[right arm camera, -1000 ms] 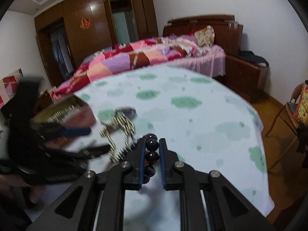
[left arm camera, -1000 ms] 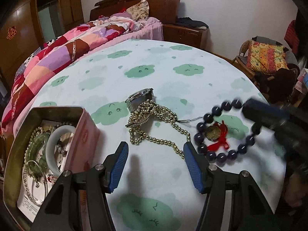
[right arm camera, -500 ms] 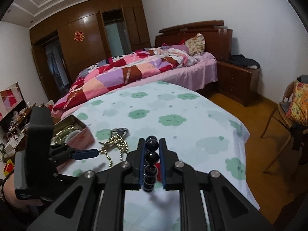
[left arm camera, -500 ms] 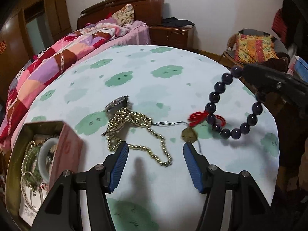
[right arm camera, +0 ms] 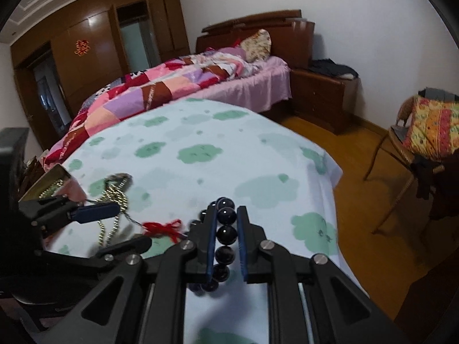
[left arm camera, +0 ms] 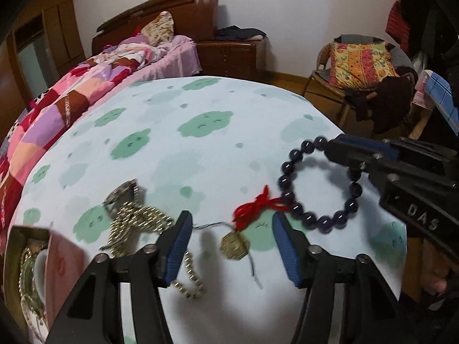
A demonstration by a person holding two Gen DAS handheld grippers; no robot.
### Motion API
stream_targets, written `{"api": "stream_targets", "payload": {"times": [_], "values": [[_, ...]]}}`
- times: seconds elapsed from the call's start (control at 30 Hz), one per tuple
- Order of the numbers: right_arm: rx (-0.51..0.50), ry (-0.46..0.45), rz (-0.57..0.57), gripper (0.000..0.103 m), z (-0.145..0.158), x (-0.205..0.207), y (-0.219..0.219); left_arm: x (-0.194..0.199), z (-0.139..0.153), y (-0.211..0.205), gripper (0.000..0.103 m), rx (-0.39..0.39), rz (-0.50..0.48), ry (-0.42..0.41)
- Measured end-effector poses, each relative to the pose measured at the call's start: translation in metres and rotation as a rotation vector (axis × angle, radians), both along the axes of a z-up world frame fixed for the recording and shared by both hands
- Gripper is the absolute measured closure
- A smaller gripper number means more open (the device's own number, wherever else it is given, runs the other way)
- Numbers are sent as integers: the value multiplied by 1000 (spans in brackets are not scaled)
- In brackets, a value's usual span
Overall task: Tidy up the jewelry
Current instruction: 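Grasp the red tassel of the bracelet with the left tool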
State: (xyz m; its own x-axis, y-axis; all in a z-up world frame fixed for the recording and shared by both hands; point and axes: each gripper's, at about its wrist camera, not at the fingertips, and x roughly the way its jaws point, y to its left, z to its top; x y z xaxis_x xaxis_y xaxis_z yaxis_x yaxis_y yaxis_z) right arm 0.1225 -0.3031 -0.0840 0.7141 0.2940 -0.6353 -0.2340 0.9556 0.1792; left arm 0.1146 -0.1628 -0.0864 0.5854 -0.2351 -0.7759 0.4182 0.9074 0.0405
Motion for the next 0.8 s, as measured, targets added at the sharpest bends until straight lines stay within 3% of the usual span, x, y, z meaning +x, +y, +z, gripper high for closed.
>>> {"api": "stream_targets", "payload": {"times": [0.13, 0.3, 0.8], "values": [[4, 13, 1, 87, -3, -2, -7, 9, -5, -5, 64, -9, -8, 25], [3, 11, 12, 87, -3, -5, -8, 11, -10, -4, 100, -31, -21, 51], [-14, -51, 52, 87, 19, -19, 12, -6, 20, 23, 103, -118, 11, -4]]}}
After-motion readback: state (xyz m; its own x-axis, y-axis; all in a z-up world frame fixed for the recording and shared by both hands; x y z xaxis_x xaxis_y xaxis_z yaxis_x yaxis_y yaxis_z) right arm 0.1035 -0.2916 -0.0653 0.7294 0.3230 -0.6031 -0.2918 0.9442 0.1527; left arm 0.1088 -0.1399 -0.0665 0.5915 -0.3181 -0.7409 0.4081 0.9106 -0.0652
